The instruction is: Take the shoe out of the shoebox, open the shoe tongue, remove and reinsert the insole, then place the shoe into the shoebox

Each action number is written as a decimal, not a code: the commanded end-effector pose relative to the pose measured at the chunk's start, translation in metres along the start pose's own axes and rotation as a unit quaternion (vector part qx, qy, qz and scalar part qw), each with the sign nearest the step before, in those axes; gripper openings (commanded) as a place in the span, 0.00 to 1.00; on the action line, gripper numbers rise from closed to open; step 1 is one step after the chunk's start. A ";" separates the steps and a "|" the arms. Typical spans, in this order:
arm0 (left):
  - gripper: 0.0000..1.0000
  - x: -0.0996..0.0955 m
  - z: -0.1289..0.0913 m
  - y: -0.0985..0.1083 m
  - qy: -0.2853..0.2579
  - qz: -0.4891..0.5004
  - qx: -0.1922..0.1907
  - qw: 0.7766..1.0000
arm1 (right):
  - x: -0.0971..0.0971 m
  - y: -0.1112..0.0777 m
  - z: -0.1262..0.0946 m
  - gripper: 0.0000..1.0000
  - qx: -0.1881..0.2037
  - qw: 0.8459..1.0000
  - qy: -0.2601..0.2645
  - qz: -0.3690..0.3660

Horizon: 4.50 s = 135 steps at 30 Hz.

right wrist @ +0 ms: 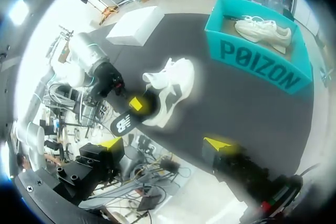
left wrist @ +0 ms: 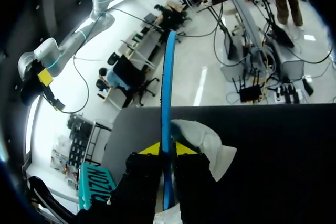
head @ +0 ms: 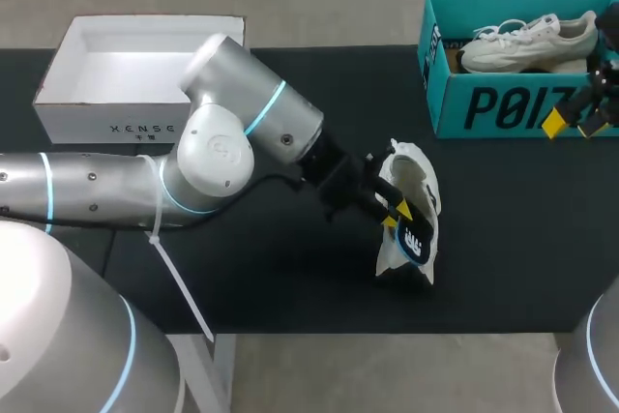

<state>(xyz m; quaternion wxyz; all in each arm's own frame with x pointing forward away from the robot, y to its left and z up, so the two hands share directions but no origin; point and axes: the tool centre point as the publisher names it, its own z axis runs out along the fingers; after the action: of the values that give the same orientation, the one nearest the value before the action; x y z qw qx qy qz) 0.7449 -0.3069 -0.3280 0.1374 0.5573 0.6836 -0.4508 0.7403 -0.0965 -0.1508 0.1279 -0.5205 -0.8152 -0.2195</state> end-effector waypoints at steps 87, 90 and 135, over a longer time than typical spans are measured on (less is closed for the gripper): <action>0.26 0.017 0.018 0.038 0.036 0.016 -0.035 0.999 | -0.001 0.002 0.000 1.00 0.003 1.000 0.000 0.001; 0.33 0.012 0.006 0.035 0.027 0.017 -0.045 0.998 | -0.001 0.002 0.000 1.00 0.003 1.000 0.000 0.001; 0.00 0.012 0.033 0.042 0.071 0.056 -0.012 0.996 | -0.001 0.002 0.000 1.00 0.003 1.000 0.000 0.001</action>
<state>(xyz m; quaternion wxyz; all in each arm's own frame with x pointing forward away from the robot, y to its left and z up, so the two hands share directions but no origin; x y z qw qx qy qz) 0.7703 -0.3156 -0.3639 0.1202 0.6240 0.6660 -0.3907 0.7404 -0.0964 -0.1507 0.1280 -0.5205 -0.8152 -0.2194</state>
